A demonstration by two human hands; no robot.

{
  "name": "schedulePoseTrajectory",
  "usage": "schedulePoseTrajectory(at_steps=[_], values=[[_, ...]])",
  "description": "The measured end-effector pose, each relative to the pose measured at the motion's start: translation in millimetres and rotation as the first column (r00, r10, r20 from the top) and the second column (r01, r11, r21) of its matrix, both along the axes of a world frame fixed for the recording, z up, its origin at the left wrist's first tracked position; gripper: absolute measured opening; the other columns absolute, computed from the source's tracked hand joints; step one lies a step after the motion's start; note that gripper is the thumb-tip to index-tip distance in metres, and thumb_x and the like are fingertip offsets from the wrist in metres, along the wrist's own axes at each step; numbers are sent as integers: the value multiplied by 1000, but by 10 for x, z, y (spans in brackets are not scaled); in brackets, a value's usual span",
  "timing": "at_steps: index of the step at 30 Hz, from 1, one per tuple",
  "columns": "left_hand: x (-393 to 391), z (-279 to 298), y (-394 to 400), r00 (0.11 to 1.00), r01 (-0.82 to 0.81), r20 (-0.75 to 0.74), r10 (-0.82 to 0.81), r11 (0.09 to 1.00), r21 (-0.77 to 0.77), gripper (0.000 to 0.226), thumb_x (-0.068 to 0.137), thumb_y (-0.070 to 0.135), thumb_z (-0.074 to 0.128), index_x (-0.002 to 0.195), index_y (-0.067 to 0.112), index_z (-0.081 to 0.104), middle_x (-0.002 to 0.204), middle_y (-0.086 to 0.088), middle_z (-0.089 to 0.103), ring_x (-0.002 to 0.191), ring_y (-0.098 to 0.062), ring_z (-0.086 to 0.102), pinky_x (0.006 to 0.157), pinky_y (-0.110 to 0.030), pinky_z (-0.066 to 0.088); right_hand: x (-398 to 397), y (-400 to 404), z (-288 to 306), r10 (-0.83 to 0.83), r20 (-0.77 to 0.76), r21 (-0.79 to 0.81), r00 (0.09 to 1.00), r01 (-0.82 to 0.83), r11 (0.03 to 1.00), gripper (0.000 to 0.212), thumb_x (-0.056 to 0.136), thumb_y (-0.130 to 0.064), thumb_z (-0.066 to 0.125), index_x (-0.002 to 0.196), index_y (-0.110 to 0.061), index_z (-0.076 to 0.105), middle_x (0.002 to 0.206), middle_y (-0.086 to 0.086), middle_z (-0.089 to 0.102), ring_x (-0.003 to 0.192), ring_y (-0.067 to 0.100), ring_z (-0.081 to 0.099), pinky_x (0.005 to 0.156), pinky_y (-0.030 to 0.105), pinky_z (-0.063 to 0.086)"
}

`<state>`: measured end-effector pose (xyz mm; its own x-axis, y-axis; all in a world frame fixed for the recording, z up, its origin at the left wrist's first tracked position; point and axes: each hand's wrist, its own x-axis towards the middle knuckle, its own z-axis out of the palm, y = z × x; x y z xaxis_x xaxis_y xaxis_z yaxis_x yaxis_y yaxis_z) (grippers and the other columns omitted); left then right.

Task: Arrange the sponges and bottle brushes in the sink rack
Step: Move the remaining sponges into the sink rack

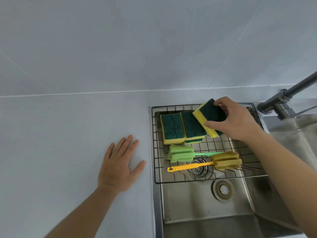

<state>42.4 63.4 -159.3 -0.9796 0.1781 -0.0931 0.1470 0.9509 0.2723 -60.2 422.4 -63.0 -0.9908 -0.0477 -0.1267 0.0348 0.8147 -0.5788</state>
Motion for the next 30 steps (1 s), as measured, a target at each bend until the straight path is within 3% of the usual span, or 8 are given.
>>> schedulePoseTrajectory(at_steps=[4, 8, 17, 20, 23, 27, 30], values=[[7, -4, 8, 1000, -3, 1, 3, 1000, 2, 70, 85, 64, 34, 147, 32, 30, 158, 10, 19, 146, -10, 16, 120, -37, 5, 48, 382, -187, -56, 3, 74, 998, 56, 996, 69, 63, -49, 80, 120, -36, 43, 106, -9, 54, 92, 14, 54, 59, 9, 33], [0, -12, 6, 1000, -12, 7, 12, 1000, 13, 70, 85, 64, 35, 147, 31, 31, 157, 11, 19, 145, -9, 15, 120, -38, 6, 41, 508, -428, -127, 117, 54, 985, 121, 991, 66, 67, -47, 82, 119, -31, 44, 106, -5, 55, 90, 16, 55, 57, 11, 37], [-13, 5, 18, 1000, -11, 20, 11, 1000, 2, 70, 85, 63, 35, 147, 31, 31, 157, 10, 20, 145, -8, 16, 119, -36, 5, 4, 308, -809, -238, 146, 109, 960, 224, 969, 59, 74, -57, 73, 111, -19, 47, 104, 5, 54, 90, 23, 56, 67, 31, 48], [-5, 8, 20, 1000, -10, 24, 10, 1000, 0, 70, 85, 63, 34, 147, 31, 30, 157, 10, 19, 145, -7, 14, 119, -37, 6, 28, 274, -895, -273, 132, 51, 953, 268, 962, 50, 78, -54, 71, 108, -21, 49, 104, 3, 54, 89, 21, 56, 65, 28, 46], [-5, 19, 20, 1000, -6, 26, 6, 1000, 0, 70, 85, 63, 34, 147, 31, 29, 157, 10, 19, 145, -7, 12, 119, -35, 4, 62, 307, -958, -283, 166, -67, 945, 297, 952, 34, 87, -39, 69, 113, -24, 51, 110, 1, 58, 89, 17, 58, 59, 21, 43], [-8, 23, 22, 1000, -10, 29, 10, 1000, -1, 70, 85, 63, 35, 147, 31, 30, 157, 10, 20, 145, -7, 13, 119, -33, 2, 103, 348, -973, -346, 235, -182, 908, 391, 902, 44, 88, -28, 69, 127, -27, 48, 114, -4, 61, 85, 7, 60, 59, 19, 46], [-14, 20, 22, 999, -9, 30, 9, 1000, 1, 69, 85, 63, 36, 146, 32, 31, 157, 10, 21, 145, -8, 15, 119, -32, 1, 103, 315, -981, -339, 252, -212, 906, 394, 894, 48, 89, -24, 68, 132, -27, 47, 118, -2, 65, 94, 16, 65, 61, 19, 47]])
